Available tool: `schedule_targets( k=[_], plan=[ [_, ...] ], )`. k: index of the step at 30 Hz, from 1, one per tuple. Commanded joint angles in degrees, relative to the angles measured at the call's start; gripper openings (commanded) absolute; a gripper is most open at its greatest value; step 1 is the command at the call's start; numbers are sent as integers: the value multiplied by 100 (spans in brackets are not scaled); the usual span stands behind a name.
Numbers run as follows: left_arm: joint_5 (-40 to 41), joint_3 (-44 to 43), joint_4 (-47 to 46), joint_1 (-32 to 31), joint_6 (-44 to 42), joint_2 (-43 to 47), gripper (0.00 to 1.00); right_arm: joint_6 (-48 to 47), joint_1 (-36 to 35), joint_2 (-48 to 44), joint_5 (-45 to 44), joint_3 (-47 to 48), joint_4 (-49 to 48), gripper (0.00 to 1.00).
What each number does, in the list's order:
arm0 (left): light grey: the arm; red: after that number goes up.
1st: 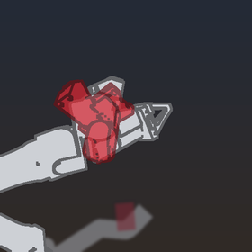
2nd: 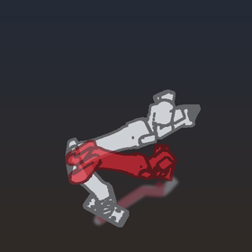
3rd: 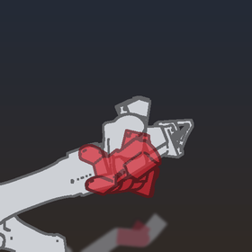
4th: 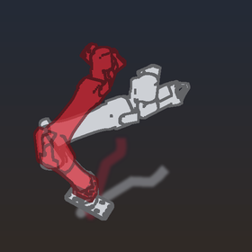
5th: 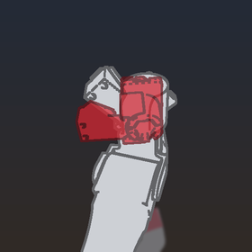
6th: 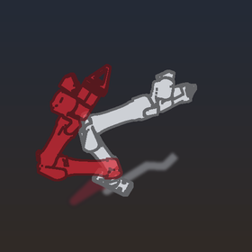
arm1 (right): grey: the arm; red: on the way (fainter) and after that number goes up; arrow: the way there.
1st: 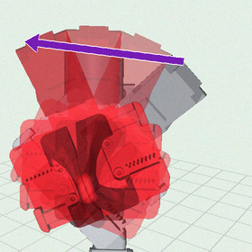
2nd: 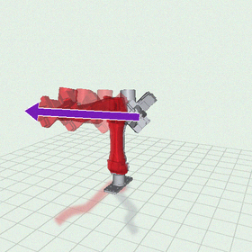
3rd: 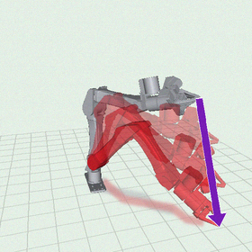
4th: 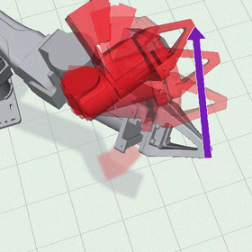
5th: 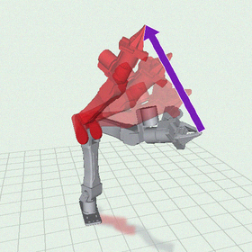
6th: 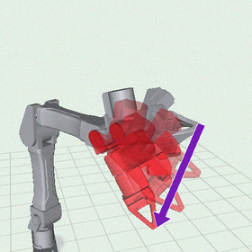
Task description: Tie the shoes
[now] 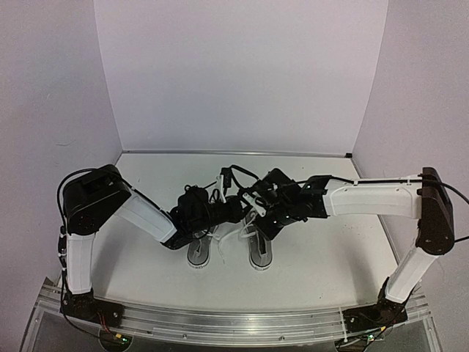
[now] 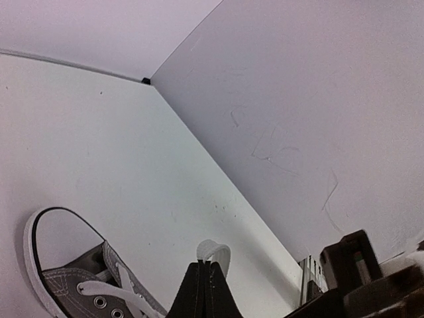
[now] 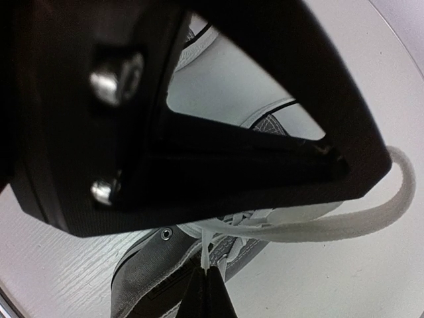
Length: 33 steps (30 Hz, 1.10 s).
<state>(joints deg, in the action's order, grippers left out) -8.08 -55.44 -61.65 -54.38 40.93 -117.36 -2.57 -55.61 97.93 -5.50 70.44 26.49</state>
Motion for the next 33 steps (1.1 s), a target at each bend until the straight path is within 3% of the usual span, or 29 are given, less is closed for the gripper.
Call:
schedule_targets(
  k=[1, 14, 18, 33],
  plan=[
    [-340, -385, 886, 43, 254, -80, 0, -79, 3, -356, -140, -17, -163, 0],
    [-1573, -871, 2887, 299, 1280, 68, 0, -64, 8, -476, -317, -161, -248, 0],
    [-1719, -777, 2957, 359, 1469, 240, 0, -70, 11, -491, -294, -172, -274, 0],
    [-1634, -1002, 3995, 604, 831, 813, 0, -237, 13, -531, 269, -188, -423, 0]
  ],
)
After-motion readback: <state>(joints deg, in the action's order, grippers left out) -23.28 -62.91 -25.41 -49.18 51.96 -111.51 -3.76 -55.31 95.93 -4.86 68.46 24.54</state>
